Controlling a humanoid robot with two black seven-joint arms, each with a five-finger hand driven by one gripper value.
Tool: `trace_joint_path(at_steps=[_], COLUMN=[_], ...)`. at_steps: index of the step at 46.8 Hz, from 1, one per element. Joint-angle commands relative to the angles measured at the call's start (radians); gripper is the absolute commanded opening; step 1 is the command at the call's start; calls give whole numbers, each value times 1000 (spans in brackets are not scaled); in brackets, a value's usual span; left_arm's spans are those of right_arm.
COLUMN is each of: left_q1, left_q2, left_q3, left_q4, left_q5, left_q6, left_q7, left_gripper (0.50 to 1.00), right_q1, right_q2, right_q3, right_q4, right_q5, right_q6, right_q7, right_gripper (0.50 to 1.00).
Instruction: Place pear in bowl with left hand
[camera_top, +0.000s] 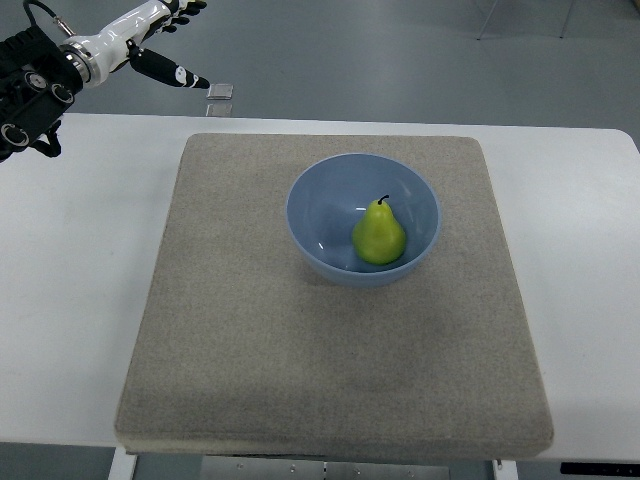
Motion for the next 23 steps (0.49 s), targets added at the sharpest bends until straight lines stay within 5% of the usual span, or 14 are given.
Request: trace_joint_path(at_steps=[1,23], left_q1=[9,108], left_q2=[-24,-140], left_q3=[-3,-9], left_q4=[60,105], left_q5=[-75,-676], left_q6=[0,106], left_q7=[0,0], left_gripper=[962,966], right_q1=[0,0], right_q2=[0,0], right_q3=[0,0], right_q4=[0,0], right_q5=[-1,1], right_q6=[0,0], right_q7=[0,1], right_gripper=[924,924])
